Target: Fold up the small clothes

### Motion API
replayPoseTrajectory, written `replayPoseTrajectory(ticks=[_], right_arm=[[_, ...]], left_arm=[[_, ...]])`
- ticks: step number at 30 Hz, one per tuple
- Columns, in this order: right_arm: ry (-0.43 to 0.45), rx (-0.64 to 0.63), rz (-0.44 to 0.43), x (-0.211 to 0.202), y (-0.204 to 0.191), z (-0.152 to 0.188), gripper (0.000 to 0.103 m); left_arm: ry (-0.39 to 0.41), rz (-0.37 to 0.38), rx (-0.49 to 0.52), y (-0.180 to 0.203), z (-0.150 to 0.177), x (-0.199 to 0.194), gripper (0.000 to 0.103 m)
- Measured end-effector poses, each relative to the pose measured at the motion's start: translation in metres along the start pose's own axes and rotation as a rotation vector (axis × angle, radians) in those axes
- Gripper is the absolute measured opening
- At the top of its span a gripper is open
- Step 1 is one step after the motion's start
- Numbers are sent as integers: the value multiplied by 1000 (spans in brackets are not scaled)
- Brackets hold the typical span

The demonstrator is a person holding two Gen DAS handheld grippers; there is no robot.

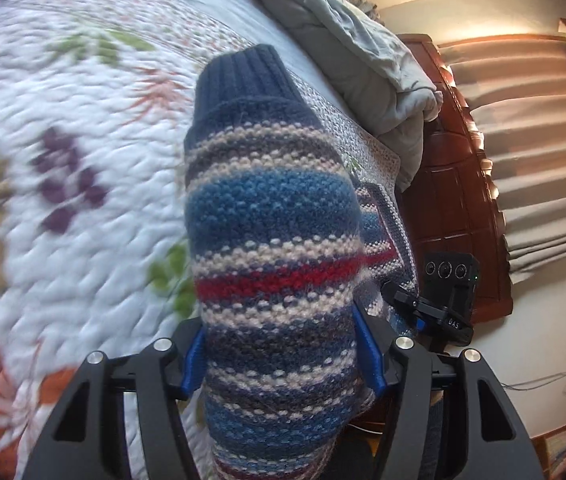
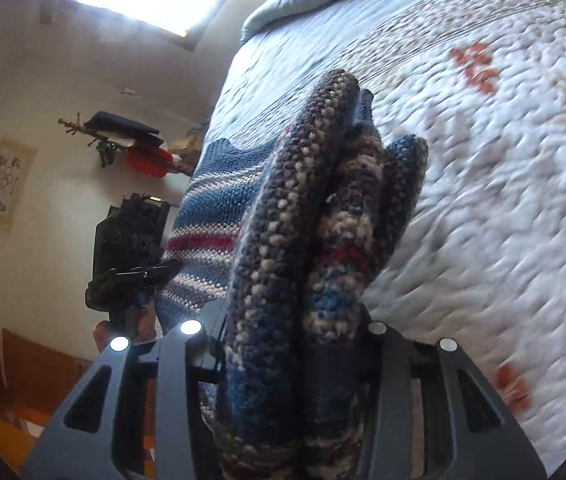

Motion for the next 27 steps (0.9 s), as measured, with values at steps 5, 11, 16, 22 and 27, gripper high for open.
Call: replayPoseTrajectory(ticks=[5,11,16,22,27], right_arm=[[3,-60,10,45,-39,63,39],[-41,-51,83,113,-30,124,40],[-74,-14,85,121,-25,122,62],[64,-48,158,59,-39,73,73],[-11,10,183,90,-14,40,59]], left_arm=[[47,-22,-12,-41,50,-53,61],[41,-49,-95,-119,93,-58,61],[61,7,-165,-135,98,-54,70],[336,-129,-35,-95,120,-133,71],[337,29,87,-46,163,-122,72]])
Point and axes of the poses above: each gripper's, at about its wrist camera, not at the fingertips, and x roughly the way its jaws point, y to its right, z to its underside, the point moved 4 cm from there along x, roughly the way its jaws point, and after that the axes turned 5 degrees about -z, right-handed, at the moved point
